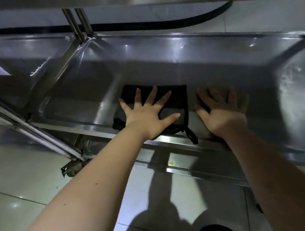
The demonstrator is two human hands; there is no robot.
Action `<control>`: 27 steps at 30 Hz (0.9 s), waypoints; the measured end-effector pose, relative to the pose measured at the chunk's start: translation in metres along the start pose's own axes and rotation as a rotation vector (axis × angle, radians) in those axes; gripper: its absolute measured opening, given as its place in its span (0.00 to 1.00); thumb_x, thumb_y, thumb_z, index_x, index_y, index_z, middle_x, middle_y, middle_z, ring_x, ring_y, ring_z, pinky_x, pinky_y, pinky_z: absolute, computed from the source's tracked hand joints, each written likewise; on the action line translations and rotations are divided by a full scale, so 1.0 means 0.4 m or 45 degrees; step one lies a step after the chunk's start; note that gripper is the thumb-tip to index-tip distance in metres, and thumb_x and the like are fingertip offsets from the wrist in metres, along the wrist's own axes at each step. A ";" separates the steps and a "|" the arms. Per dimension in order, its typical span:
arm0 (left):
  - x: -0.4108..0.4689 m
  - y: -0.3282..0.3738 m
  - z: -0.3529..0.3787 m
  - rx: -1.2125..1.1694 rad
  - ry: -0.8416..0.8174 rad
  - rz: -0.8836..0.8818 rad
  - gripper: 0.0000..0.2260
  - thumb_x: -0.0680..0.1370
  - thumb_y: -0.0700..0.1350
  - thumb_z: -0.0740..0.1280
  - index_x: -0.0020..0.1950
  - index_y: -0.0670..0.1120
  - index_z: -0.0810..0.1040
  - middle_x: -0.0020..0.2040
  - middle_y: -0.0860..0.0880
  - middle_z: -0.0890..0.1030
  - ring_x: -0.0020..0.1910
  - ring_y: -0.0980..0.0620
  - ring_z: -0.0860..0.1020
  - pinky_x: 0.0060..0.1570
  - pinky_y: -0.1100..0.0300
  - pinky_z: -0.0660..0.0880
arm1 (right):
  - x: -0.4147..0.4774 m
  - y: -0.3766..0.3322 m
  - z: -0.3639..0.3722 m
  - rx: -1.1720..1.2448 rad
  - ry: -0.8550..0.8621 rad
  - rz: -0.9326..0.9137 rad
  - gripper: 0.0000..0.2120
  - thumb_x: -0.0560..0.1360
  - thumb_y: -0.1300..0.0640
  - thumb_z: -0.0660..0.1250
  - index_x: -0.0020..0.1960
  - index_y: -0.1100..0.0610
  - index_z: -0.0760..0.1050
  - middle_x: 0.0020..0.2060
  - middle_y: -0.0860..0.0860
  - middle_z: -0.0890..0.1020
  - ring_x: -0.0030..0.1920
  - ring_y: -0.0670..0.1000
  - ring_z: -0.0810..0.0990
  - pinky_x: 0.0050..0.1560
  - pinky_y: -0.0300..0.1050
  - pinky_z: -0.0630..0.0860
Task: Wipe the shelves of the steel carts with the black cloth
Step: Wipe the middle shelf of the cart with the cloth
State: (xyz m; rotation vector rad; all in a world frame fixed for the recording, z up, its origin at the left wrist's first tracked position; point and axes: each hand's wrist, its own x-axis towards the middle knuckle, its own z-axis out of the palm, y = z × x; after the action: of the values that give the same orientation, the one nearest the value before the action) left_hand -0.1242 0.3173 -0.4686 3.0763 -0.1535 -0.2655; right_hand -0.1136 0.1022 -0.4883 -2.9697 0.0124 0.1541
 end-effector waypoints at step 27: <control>0.068 -0.185 -0.014 -0.077 0.012 -0.031 0.34 0.71 0.78 0.45 0.75 0.71 0.41 0.79 0.55 0.37 0.74 0.33 0.31 0.60 0.23 0.31 | 0.244 -0.292 -0.003 0.325 0.224 -0.046 0.21 0.82 0.54 0.54 0.74 0.48 0.65 0.75 0.50 0.66 0.76 0.56 0.57 0.75 0.58 0.48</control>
State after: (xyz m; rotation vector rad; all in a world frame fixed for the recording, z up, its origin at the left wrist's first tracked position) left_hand -0.0895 0.3881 -0.4721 3.0205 -0.1057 -0.2514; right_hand -0.0143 0.2173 -0.4778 -2.7169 0.0000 -0.1058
